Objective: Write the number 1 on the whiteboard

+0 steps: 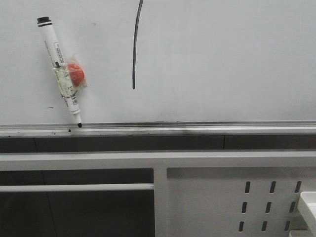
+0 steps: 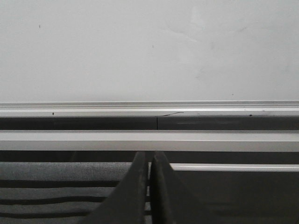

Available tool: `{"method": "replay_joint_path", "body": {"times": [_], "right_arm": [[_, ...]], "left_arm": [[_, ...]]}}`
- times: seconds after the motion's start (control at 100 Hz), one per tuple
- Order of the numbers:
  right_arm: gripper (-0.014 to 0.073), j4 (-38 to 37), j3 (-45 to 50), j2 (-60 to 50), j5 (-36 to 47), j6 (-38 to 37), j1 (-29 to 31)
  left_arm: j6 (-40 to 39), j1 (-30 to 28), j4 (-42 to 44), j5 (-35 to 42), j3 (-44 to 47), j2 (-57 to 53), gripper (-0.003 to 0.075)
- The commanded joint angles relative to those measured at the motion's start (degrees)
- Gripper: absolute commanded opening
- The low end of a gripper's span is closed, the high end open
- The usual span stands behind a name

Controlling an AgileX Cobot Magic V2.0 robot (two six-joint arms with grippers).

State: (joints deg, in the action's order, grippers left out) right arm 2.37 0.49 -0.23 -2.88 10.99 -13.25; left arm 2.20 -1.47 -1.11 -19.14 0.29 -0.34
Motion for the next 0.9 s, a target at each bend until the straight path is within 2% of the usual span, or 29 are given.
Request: {"method": "replay_joint_path", "body": {"times": [0.0, 0.19, 0.38, 0.57, 0.89], "right_arm": [[-0.0055, -1.97, 0.74, -1.57, 0.33, -2.9, 4.53], [-0.0055, 0.29, 0.74, -1.57, -3.48, -3.14, 15.51], [-0.0055, 0.28, 0.74, -1.57, -9.39, -3.22, 22.64], [-0.0055, 0.28, 0.74, -1.57, -15.39, -3.65, 22.93], [-0.0055, 0.28, 0.74, -1.57, -15.13, -3.75, 22.93]], "left_arm": [[-0.1, -0.19, -0.62, 3.18, 1.9, -1.26, -0.002], [-0.1, -0.19, -0.62, 3.4, 1.9, -1.26, -0.002], [-0.1, -0.19, -0.62, 3.4, 1.9, -1.26, -0.002], [-0.1, -0.19, -0.62, 3.4, 1.9, -1.26, -0.002], [-0.1, -0.19, -0.62, 3.4, 1.9, -1.26, -0.002]]}}
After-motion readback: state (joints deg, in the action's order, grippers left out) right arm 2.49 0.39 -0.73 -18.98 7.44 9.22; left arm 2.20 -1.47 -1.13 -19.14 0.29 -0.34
